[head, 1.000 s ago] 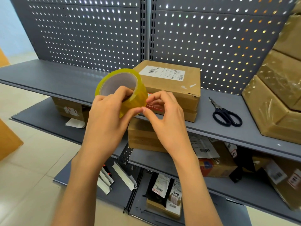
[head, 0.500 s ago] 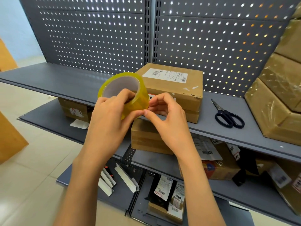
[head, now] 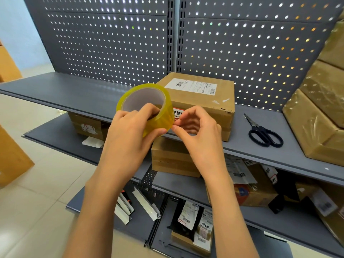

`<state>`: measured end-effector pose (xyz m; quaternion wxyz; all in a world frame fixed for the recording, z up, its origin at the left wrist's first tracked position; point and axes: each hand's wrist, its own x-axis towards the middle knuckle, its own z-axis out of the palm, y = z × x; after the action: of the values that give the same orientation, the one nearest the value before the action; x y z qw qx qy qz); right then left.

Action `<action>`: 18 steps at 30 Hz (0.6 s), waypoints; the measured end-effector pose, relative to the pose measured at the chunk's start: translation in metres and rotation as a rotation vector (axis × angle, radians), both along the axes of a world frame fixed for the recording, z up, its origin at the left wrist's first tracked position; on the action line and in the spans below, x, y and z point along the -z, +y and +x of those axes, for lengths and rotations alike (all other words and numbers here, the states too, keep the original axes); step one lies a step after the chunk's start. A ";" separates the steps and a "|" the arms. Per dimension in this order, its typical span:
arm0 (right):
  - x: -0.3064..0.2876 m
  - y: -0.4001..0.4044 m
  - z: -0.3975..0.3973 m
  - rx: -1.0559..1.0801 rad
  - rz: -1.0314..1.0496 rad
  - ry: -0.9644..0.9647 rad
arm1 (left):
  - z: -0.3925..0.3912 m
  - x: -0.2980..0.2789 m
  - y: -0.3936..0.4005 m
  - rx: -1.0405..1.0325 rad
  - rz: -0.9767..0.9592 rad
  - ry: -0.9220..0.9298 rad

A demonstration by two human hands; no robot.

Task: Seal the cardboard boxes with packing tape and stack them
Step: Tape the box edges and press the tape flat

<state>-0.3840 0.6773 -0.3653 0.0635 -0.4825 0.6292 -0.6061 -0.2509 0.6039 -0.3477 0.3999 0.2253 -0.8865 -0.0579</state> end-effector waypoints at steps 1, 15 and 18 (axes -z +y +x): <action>-0.001 0.000 0.000 0.008 -0.007 0.003 | 0.000 0.000 -0.001 -0.001 -0.008 -0.008; -0.001 -0.012 -0.008 -0.047 0.070 -0.004 | -0.003 0.004 -0.014 0.018 -0.012 -0.010; -0.001 -0.014 -0.013 -0.099 0.076 -0.054 | -0.004 0.003 -0.018 0.049 0.008 0.000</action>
<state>-0.3965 0.6634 -0.3647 0.1285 -0.4936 0.6254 -0.5905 -0.2547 0.5862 -0.3511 0.3975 0.2051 -0.8916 -0.0712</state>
